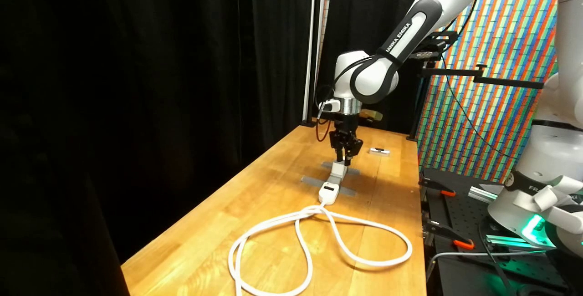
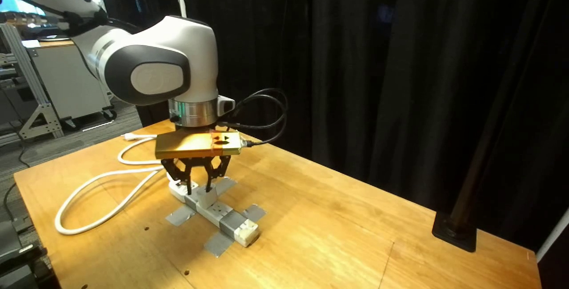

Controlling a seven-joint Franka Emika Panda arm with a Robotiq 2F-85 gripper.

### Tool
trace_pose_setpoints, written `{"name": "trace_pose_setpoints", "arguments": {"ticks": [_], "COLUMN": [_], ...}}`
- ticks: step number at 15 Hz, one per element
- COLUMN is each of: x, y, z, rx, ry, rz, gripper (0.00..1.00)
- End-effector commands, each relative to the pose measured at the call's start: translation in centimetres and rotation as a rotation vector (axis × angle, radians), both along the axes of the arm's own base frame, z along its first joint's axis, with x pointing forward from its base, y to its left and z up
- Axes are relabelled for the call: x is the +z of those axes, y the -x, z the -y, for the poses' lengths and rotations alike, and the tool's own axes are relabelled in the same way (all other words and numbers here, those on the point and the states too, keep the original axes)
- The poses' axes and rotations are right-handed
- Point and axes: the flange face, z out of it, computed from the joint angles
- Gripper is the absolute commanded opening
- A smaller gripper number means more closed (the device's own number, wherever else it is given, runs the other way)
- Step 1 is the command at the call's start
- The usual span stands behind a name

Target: Plug the charger head into the extension cable

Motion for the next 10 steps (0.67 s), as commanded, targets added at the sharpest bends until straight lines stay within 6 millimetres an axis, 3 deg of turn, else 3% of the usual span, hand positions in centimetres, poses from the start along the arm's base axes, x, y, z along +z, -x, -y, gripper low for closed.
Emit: {"name": "trace_pose_setpoints", "arguments": {"ticks": [1,5,10], "x": [2.9,7.6,14.5], "y": [0.8,1.7,3.9], "z": [-0.3,-0.8,-1.5], "rx": [0.061,0.113,0.199], "ry": [-0.014,-0.024,-0.045], "rz": [-0.043,-0.098,-0.214], "gripper": [0.72,1.00,1.00]}}
